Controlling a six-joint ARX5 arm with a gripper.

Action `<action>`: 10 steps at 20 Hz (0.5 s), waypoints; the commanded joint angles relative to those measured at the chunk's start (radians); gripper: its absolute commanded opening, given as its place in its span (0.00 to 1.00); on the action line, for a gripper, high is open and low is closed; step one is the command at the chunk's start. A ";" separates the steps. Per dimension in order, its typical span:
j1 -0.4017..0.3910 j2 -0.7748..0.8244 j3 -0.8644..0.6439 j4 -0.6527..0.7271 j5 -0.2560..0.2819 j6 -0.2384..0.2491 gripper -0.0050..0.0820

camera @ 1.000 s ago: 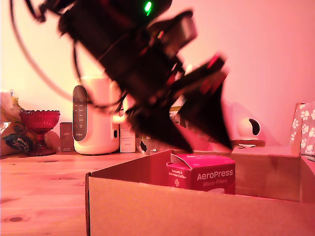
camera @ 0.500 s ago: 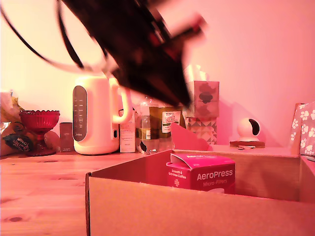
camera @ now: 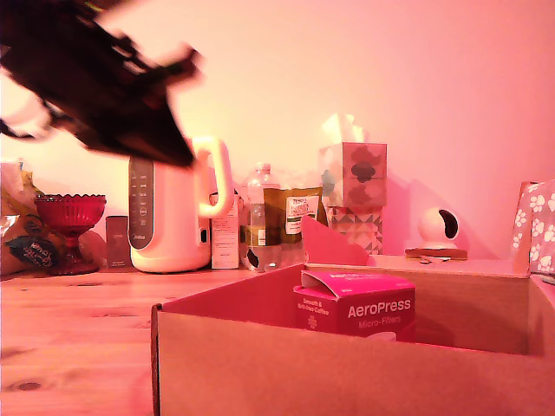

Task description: Pick the red carton of coffee filters and place it in the cardboard box

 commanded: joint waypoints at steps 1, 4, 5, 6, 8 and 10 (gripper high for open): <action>0.016 -0.048 -0.049 0.020 0.005 -0.010 0.03; 0.064 -0.144 -0.136 0.039 -0.007 -0.021 0.03; 0.085 -0.178 -0.166 0.037 -0.010 -0.023 0.03; 0.110 -0.214 -0.197 0.039 -0.010 -0.034 0.03; 0.168 -0.301 -0.256 0.038 -0.009 -0.045 0.03; 0.220 -0.397 -0.304 0.027 -0.007 -0.046 0.03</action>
